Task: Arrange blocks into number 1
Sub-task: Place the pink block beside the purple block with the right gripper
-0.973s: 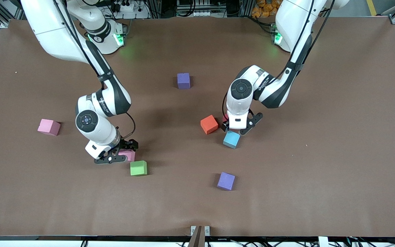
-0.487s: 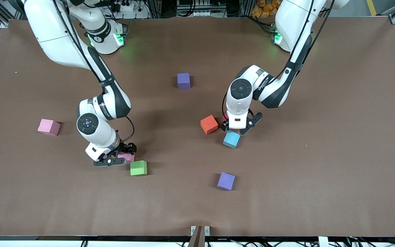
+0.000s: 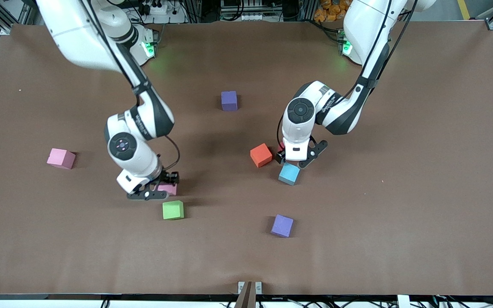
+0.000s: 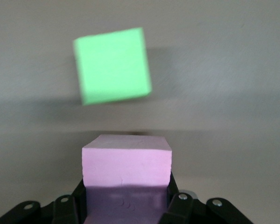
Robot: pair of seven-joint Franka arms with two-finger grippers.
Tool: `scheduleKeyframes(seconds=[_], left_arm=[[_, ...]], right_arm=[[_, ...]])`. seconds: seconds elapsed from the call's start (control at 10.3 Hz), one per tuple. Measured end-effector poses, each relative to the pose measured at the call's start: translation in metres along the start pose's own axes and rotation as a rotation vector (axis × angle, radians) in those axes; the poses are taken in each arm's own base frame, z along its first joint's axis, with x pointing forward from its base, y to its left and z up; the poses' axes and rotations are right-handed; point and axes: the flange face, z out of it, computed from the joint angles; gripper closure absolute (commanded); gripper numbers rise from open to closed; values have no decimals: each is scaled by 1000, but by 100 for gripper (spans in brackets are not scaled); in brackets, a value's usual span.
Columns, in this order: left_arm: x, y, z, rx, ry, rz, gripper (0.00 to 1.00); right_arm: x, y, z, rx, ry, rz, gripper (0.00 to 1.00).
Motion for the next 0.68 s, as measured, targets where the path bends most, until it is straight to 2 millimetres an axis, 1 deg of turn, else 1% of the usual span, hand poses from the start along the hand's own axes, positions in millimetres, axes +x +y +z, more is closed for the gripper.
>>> scheduleKeyframes(seconds=[0.1, 0.29, 0.49, 0.68], left_arm=[[0, 0, 0, 0, 0, 0, 0], [0, 0, 0, -1, 0, 0, 0], [0, 0, 0, -1, 0, 0, 0], [0, 0, 0, 0, 0, 0, 0]], right_arm=[[-17, -29, -5, 2, -11, 29, 100], [-62, -89, -1, 13, -40, 79, 100], [-107, -127, -1, 22, -71, 108, 100], [-152, -155, 2, 34, -87, 111, 100]])
